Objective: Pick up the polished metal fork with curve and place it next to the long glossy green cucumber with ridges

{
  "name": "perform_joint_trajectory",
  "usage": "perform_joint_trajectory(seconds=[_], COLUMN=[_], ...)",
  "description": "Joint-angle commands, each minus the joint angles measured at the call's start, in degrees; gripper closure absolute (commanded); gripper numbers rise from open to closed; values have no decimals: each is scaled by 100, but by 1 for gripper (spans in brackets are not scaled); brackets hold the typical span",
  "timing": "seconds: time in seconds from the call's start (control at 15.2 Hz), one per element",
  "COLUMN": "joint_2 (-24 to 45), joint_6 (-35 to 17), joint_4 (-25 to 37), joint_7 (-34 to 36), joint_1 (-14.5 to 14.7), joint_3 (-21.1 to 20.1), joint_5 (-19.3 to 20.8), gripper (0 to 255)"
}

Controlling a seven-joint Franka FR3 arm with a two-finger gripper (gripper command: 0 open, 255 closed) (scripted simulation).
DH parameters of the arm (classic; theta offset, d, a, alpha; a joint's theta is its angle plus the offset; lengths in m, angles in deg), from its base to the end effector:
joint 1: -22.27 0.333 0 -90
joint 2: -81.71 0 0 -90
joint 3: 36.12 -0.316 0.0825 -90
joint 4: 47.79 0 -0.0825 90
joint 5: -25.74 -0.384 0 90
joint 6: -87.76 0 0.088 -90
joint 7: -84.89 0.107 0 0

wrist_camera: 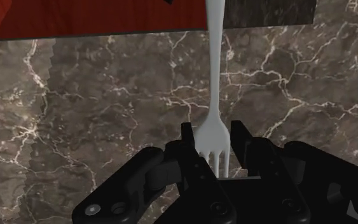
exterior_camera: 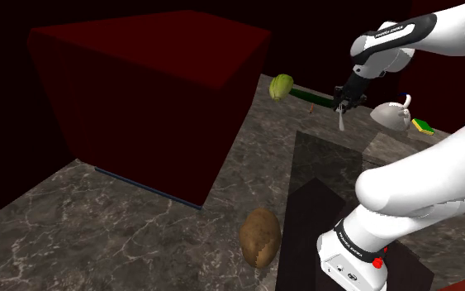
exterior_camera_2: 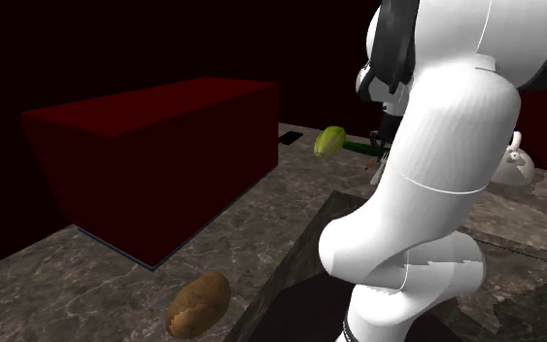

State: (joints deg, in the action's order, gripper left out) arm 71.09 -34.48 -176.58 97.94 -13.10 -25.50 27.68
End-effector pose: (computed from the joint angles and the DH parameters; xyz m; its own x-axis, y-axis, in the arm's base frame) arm 0.3419 -0.3595 0.4481 0.5290 -0.8461 0.0655 -0.8471 -0.5311 -0.0195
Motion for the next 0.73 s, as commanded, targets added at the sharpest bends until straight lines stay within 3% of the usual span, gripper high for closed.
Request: perform_joint_trajectory(seconds=[0.0,0.66], joint_2=[280,1971], joint_6=[9,406], joint_4=[287,2293], joint_7=[-299,-1630], joint_1=[-91,-632], joint_3=[167,713], joint_5=[-51,-638], gripper=[255,255])
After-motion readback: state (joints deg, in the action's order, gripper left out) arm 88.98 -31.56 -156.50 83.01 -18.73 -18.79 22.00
